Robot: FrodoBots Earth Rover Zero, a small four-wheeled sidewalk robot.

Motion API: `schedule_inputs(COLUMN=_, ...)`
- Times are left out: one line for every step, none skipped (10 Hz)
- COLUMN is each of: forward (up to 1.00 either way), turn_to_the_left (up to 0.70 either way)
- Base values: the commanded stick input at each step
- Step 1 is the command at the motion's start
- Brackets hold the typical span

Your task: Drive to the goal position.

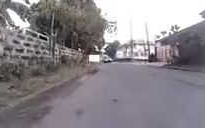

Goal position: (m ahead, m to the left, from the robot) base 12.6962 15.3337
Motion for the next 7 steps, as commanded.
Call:
schedule_inputs(forward=1.00, turn_to_the_left=-0.19)
schedule_inputs(forward=1.00, turn_to_the_left=0.00)
schedule_inputs(forward=1.00, turn_to_the_left=0.00)
schedule_inputs(forward=1.00, turn_to_the_left=0.00)
schedule_inputs(forward=1.00, turn_to_the_left=0.00)
schedule_inputs(forward=1.00, turn_to_the_left=0.00)
schedule_inputs(forward=1.00, turn_to_the_left=0.00)
